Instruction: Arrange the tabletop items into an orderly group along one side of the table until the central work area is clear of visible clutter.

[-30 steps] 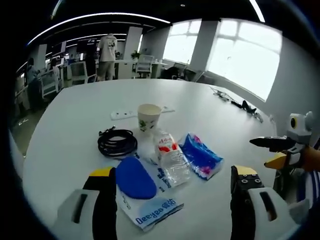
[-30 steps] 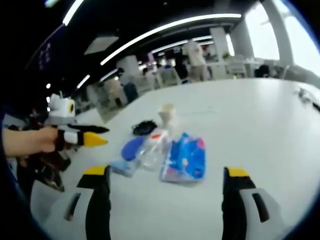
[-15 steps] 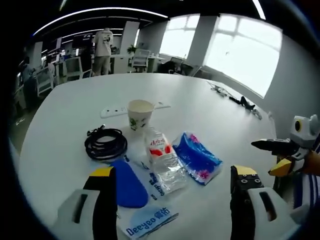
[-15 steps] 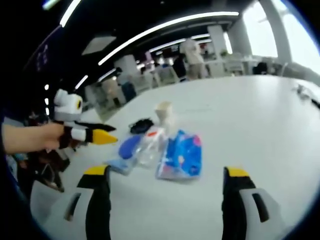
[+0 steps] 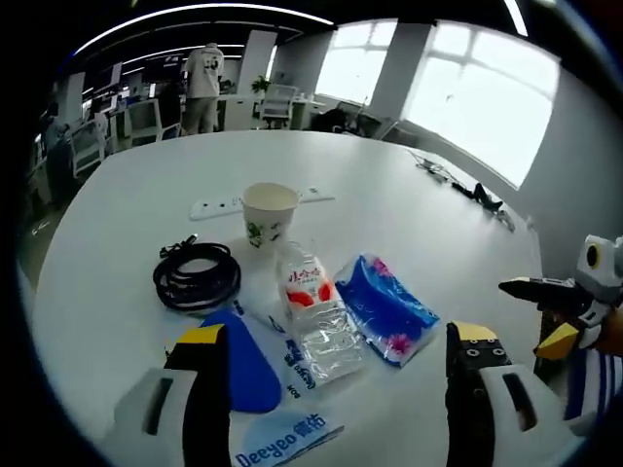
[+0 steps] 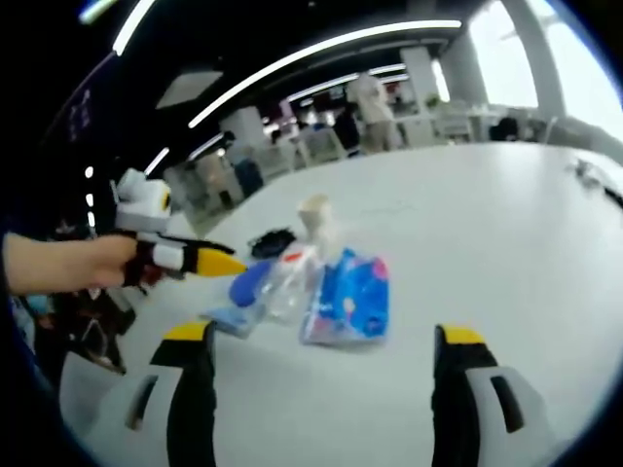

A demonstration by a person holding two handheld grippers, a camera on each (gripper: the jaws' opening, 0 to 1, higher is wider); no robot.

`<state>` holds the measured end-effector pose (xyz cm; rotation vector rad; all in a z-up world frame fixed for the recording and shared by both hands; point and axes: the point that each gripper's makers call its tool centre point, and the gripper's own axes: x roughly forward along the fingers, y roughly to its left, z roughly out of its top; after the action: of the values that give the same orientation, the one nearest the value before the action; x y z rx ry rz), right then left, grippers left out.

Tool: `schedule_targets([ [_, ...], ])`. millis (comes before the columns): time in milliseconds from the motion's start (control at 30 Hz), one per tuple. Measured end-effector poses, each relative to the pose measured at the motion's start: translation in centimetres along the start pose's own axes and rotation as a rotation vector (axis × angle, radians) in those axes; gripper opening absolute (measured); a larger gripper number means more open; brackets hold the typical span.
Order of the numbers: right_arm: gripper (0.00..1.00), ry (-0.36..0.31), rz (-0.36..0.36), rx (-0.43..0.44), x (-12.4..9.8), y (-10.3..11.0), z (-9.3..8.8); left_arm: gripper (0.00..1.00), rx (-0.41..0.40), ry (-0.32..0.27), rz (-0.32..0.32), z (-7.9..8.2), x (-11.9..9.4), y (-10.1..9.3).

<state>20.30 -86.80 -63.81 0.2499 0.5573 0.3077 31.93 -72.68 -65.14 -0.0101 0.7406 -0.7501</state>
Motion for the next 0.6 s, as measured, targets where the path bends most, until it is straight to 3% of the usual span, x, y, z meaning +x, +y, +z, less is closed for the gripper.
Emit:
schedule_targets([
  [600, 0.90, 0.005, -0.007, 0.035, 0.1, -0.6, -1.0, 0.89, -0.042, 0.042, 0.054, 0.3, 1.8, 0.8],
])
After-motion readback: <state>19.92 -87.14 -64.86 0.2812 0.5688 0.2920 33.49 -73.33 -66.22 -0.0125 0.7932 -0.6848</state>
